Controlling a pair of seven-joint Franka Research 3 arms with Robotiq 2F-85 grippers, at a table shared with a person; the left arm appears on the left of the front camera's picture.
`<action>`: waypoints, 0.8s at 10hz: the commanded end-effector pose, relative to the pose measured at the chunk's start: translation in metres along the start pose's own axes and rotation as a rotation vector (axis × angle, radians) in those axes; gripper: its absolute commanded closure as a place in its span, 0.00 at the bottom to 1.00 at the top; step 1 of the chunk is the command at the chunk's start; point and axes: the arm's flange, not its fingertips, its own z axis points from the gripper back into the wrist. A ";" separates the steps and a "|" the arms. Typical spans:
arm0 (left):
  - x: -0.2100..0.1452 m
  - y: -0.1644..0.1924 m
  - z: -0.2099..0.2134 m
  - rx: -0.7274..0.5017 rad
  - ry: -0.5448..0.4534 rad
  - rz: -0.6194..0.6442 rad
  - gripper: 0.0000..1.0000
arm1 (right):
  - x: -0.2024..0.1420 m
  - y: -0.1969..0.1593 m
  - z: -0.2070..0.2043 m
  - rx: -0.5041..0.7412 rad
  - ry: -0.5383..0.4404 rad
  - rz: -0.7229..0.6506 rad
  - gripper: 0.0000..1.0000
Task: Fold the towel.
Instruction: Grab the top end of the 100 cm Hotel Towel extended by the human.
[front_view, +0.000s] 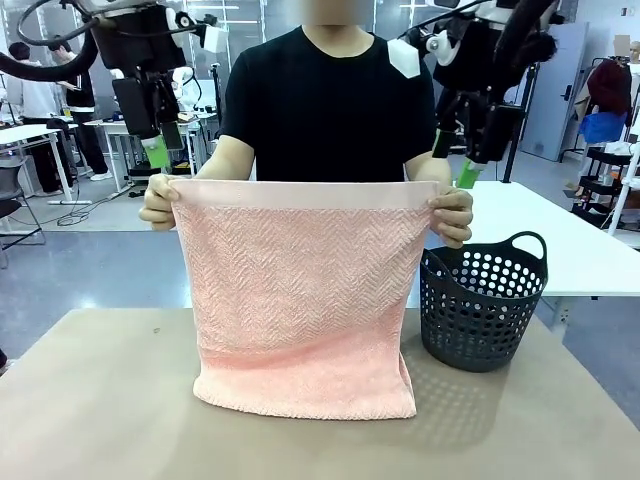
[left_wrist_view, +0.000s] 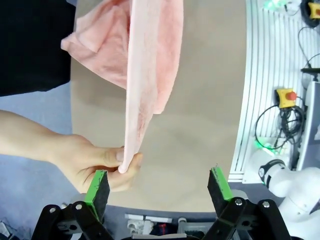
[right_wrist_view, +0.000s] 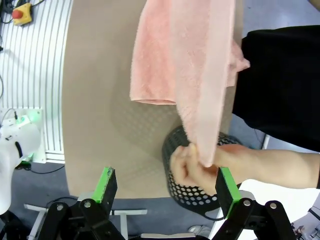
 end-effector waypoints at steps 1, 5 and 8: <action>0.004 -0.012 -0.004 0.046 0.017 0.028 0.00 | 0.009 -0.019 -0.003 -0.047 0.004 -0.014 0.00; 0.010 -0.025 -0.017 0.064 0.032 0.033 0.00 | 0.015 -0.036 -0.015 -0.060 -0.028 -0.086 0.00; 0.006 -0.016 -0.035 0.056 0.031 0.028 0.00 | 0.022 -0.042 -0.020 -0.062 -0.011 -0.110 0.00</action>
